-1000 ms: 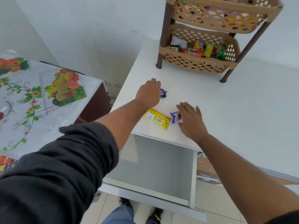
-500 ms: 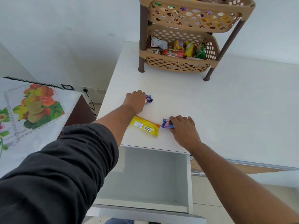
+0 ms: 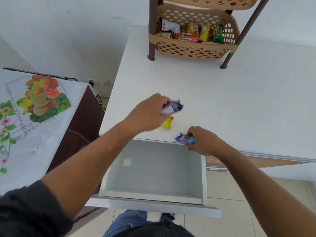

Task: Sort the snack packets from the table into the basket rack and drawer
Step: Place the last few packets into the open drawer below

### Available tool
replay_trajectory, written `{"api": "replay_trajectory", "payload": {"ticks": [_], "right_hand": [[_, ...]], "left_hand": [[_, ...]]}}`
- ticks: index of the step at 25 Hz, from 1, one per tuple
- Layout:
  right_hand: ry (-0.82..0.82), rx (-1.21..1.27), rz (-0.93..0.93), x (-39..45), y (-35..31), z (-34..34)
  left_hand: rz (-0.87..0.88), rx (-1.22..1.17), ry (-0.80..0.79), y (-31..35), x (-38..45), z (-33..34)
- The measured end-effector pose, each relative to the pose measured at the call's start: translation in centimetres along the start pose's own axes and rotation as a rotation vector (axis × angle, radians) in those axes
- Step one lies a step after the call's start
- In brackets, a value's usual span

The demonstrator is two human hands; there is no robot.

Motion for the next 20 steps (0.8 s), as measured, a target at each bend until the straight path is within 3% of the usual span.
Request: {"api": "replay_trajectory", "payload": {"ticks": [3, 7, 13, 20], "right_hand": [[-0.267, -0.232, -0.013, -2.6, -2.3, 2.8], [-0.458, -0.322, -0.024, -3.1, -3.5, 8.1], [-0.430, -0.227, -0.047, 2.6, -3.1, 16.8], [-0.304, -0.142, -0.022, 6.6, -1.8, 23.9]], "left_hand": [[0.071, 0.023, -0.338, 1.7, -5.8, 4.2], [-0.058, 0.111, -0.710, -2.4, -10.5, 11.7], [-0.256, 0.128, -0.729, -11.9, -10.3, 21.5], [-0.298, 0.189, -0.818, -16.4, -10.3, 28.5]]}}
Point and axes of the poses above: each hand's wrist, its own x-axis towards the middle knuckle, its own z-axis out of the palm, y = z × x, the point moved 8 cm from there along x, towards the middle knuckle, and after that the axes turned 8 degrees about -y, right-handed, at the moved point
